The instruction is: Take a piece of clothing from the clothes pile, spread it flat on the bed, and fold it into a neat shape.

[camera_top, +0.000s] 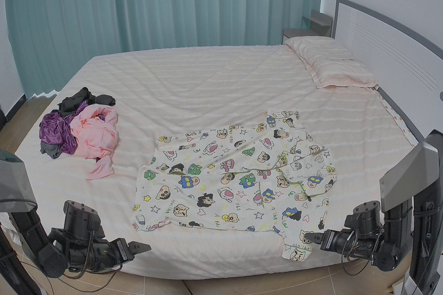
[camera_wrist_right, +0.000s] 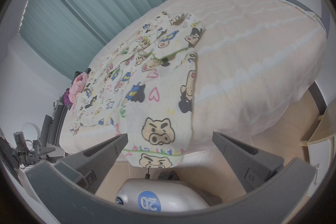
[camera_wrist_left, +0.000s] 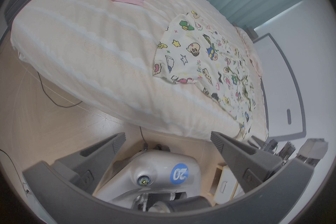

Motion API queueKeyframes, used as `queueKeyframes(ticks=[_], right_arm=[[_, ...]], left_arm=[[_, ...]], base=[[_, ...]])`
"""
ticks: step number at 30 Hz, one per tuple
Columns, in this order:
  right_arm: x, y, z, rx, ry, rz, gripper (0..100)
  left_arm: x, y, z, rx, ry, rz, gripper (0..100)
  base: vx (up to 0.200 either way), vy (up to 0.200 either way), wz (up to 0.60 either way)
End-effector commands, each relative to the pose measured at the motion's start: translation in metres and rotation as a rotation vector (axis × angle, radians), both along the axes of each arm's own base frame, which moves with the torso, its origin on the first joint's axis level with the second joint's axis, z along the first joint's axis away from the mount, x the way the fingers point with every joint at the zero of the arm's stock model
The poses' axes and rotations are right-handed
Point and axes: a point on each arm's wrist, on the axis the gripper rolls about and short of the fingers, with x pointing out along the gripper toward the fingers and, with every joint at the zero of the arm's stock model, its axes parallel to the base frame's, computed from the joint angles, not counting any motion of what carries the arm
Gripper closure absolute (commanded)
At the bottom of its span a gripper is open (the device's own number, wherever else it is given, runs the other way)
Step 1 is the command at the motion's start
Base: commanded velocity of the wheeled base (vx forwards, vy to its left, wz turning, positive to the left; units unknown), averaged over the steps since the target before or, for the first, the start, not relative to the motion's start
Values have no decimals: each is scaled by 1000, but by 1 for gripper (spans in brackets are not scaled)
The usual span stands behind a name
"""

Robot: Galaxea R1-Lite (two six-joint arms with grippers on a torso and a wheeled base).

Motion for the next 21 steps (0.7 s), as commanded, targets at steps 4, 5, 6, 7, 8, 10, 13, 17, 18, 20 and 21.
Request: queueKeyframes(ticks=[4,5,6,7,8,10,13,17,18,20,21], right_arm=[[25,5,-8,31,-68,6,0],[26,6,-8,31,-72,8,0],[28,7,-9,32,-75,8,0],[30,7,-9,35,-81,10,0],[31,8,-9,39,-84,12,100],[31,7,-8,46,-85,21,100],[30,7,-6,46,-87,21,100],[36,-4,-5,31,-107,-15,100],[37,-7,-4,27,-112,-24,100],[40,-13,0,27,-128,-47,100],[42,-21,8,31,-157,-77,100]], left_arm=[[10,-2,-3,-11,1,23,0],[10,-2,-3,-11,2,25,0],[10,-2,-3,-10,1,26,0],[10,-2,-3,-11,2,25,0],[10,-2,-3,-11,2,25,0],[10,-2,-3,-10,1,26,0],[10,-2,-3,-10,1,26,0],[9,-2,-4,-10,3,26,0],[9,-2,-4,-10,3,26,0],[9,-2,-4,-9,4,26,0],[9,-2,-4,-8,4,26,0]], base=[[0,0,0],[0,0,0],[0,0,0],[0,0,0],[0,0,0],[0,0,0],[0,0,0],[0,0,0],[0,0,0],[0,0,0],[0,0,0]])
